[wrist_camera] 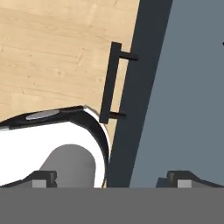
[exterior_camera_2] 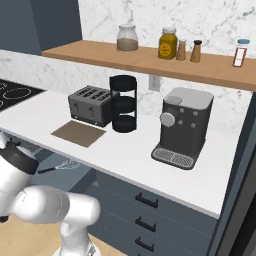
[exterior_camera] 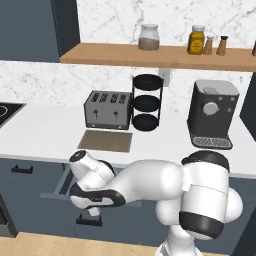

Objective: Pick the whisk from the drawer and place it on the counter.

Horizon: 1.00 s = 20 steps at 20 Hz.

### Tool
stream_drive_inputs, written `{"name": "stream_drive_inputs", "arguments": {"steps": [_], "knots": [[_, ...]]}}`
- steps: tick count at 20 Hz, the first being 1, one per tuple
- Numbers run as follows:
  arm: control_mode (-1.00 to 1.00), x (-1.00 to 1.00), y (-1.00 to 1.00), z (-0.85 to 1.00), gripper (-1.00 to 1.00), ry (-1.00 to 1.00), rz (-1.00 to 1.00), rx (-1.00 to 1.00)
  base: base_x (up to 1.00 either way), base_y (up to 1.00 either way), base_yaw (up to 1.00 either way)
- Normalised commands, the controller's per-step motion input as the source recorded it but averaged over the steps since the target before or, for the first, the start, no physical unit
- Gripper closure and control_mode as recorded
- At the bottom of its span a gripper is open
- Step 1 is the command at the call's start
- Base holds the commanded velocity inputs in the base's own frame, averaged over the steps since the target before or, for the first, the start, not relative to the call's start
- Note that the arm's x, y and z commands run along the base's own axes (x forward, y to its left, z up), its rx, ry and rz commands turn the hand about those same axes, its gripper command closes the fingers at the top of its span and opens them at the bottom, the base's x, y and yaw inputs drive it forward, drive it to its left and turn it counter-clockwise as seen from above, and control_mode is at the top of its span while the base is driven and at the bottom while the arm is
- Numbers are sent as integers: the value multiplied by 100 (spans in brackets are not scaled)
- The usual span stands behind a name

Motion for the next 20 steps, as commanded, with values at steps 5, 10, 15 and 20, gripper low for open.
{"name": "stream_drive_inputs", "arguments": {"steps": [5, 10, 15, 20], "knots": [[-100, 35, 3, -26, -100, 9, 0, 0, 0, 0, 0], [-100, 5, 0, -42, -100, -1, 0, 0, 0, 0, 0], [-100, 14, 0, -12, -100, 0, 0, 2, 0, 0, 0], [-100, 12, 0, -20, -100, 0, 0, 0, 0, 0, 0]]}}
